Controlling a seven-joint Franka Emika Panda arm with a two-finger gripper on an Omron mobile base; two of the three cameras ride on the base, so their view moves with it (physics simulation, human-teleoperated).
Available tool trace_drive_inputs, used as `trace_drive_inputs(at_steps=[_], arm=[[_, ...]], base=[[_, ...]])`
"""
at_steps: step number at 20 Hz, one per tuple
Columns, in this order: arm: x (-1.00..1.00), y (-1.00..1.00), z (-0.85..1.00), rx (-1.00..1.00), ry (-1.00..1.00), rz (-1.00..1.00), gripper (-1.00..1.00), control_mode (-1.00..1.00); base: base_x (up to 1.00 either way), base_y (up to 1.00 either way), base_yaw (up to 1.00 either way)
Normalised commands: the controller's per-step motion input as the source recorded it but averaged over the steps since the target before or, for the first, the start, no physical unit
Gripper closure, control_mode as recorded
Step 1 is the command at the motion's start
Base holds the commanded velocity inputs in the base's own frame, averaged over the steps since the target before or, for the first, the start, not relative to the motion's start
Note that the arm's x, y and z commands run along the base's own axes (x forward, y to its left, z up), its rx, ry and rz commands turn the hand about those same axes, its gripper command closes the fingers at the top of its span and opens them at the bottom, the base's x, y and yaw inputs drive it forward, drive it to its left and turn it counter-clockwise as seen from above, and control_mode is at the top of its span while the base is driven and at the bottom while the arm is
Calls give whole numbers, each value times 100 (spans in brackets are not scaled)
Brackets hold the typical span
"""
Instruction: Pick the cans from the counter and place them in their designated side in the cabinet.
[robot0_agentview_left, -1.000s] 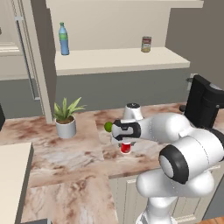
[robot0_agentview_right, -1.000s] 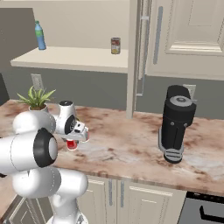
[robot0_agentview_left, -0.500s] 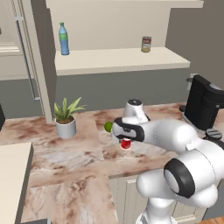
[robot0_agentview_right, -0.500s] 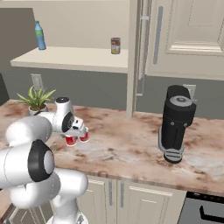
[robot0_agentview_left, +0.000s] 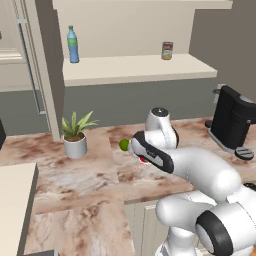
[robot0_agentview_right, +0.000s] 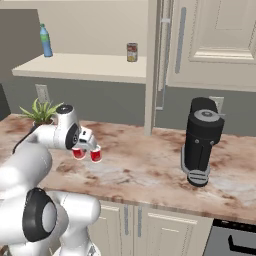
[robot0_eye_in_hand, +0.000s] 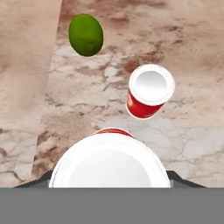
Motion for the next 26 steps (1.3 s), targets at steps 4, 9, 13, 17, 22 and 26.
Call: trace_drive_inputs(at_steps=[4, 9, 13, 17, 22, 26], arm=[[-31, -15, 38, 0, -6, 0, 100, -100], [-41, -19, 41, 0, -4, 0, 100, -100], [-42, -25, 37, 0, -6, 0, 100, -100], [-42, -26, 38, 0, -2, 0, 100, -100], [-36, -19, 44, 0, -2, 0, 100, -100], [-33, -18, 47, 0, 0, 0, 100, -100]], base=[[0, 0, 0], [0, 0, 0], [0, 0, 0], [0, 0, 0], [0, 0, 0], [0, 0, 0]])
